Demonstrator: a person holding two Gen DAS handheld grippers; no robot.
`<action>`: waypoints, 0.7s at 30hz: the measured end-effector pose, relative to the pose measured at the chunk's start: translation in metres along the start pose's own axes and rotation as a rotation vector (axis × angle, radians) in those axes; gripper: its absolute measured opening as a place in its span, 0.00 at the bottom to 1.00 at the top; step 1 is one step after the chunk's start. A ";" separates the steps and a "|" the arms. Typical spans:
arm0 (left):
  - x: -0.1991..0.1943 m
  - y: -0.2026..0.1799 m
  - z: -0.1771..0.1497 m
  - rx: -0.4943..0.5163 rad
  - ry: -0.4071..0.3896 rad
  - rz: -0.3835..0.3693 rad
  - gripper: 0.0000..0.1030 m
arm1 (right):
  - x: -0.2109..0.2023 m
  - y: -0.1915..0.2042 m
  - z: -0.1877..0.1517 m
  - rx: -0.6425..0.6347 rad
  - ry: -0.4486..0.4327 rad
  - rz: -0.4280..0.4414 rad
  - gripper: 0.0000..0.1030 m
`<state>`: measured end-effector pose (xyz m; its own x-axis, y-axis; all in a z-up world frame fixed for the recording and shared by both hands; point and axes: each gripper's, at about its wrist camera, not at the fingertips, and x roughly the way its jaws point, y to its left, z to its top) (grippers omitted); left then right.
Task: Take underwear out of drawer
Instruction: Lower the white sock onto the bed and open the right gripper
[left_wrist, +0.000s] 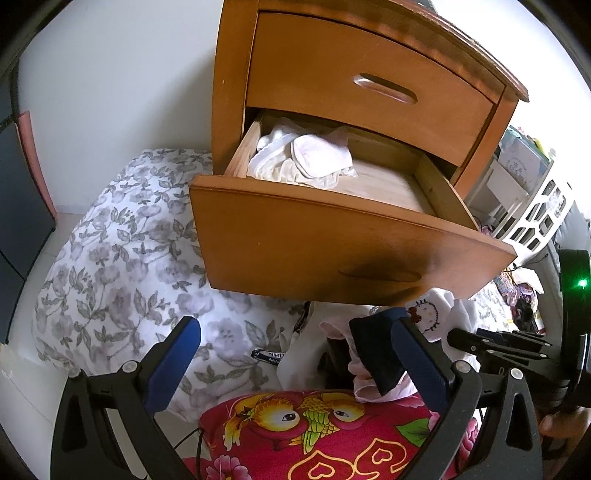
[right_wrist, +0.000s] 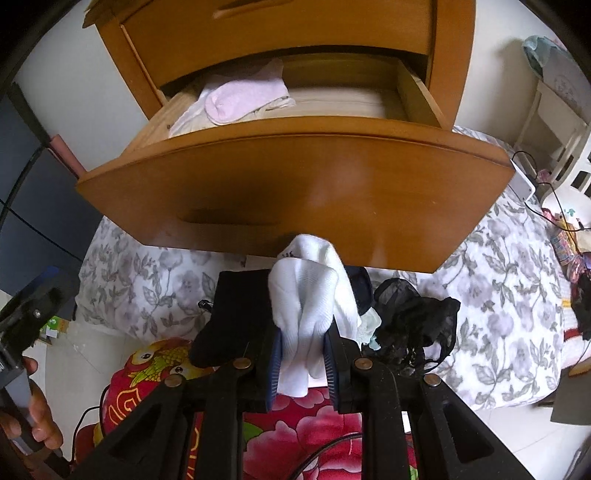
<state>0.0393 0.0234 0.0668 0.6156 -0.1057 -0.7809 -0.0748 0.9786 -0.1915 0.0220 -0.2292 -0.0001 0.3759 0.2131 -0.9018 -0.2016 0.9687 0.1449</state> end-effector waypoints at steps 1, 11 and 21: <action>0.000 0.000 0.000 -0.001 0.001 0.000 1.00 | 0.000 0.000 0.000 0.000 0.000 0.000 0.22; 0.002 0.001 -0.001 -0.003 0.004 0.000 1.00 | 0.001 0.007 0.007 -0.004 -0.010 0.008 0.22; -0.001 0.003 -0.001 -0.010 0.004 0.006 1.00 | 0.014 0.019 0.011 -0.044 0.045 0.033 0.30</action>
<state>0.0377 0.0265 0.0663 0.6124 -0.1010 -0.7841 -0.0858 0.9775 -0.1929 0.0331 -0.2062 -0.0050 0.3274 0.2384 -0.9143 -0.2530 0.9544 0.1583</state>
